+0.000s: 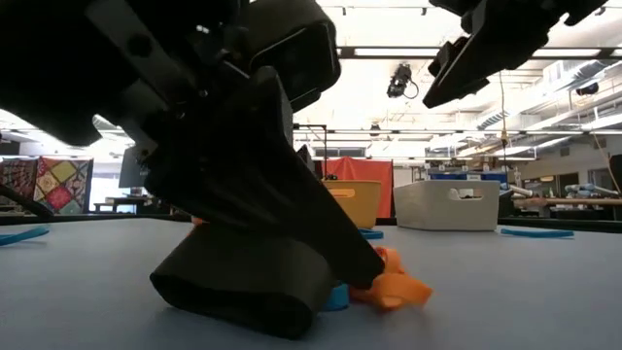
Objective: Sort rubber bands into baskets
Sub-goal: Put the orange rubber band into the yellow bin
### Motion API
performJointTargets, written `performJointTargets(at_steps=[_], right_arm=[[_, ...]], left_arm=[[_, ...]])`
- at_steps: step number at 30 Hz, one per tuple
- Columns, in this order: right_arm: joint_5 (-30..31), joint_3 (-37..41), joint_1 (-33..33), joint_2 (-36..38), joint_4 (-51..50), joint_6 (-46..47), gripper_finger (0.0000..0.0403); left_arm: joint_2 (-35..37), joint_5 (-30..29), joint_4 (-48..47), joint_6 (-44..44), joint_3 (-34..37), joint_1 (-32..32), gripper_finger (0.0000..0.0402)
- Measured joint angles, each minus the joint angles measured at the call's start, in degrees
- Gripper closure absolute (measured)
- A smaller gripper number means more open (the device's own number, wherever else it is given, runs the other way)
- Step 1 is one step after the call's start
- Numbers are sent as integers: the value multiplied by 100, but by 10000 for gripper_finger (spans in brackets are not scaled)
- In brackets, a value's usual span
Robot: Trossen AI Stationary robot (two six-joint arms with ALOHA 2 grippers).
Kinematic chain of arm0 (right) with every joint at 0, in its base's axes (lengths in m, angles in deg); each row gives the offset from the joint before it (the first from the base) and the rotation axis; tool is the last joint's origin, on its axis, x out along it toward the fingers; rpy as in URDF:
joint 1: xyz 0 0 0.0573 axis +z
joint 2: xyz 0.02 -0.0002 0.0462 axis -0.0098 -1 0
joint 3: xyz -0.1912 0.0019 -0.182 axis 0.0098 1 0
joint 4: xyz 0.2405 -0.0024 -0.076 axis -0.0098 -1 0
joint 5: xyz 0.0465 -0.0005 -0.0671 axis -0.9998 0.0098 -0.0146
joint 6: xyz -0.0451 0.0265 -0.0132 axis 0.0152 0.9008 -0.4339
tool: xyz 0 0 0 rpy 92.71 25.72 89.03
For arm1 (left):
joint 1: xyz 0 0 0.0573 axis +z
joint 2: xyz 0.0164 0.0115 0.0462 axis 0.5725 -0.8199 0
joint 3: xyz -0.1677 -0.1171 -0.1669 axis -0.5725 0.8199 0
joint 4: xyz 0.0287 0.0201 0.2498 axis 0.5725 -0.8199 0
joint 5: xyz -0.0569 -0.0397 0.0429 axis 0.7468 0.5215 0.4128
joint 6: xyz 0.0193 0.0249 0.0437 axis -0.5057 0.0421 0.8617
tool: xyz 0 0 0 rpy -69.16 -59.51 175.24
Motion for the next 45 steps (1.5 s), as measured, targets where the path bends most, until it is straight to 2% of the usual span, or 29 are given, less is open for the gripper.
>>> performJointTargets(at_steps=[5, 7, 13, 18, 28, 38, 41, 45], right_arm=[[153, 0, 104, 12, -25, 74, 237], [156, 0, 125, 14, -58, 144, 237], [159, 50, 237, -104, 84, 437, 237], [69, 563, 356, -245, 1338, 476, 237], [-211, 1565, 465, -433, 3038, 1136, 235], [-430, 1692, 491, -1338, 4472, 1217, 236], [-269, 1696, 493, -1370, 4466, 1222, 250], [-152, 1696, 489, -1305, 4431, 1213, 301]], left_arm=[[29, 49, -69, 56, -27, 5, 377], [81, 104, -119, 168, -17, 27, 393], [224, -423, -54, 507, -14, 192, 388], [231, -764, 410, 748, -15, 404, 392], [389, -1528, 925, 1095, -23, 633, 393], [526, -1730, 1055, 1254, -60, 813, 393], [526, -1747, 1115, 1366, -62, 822, 393], [526, -1747, 1055, 1374, -60, 818, 393]])
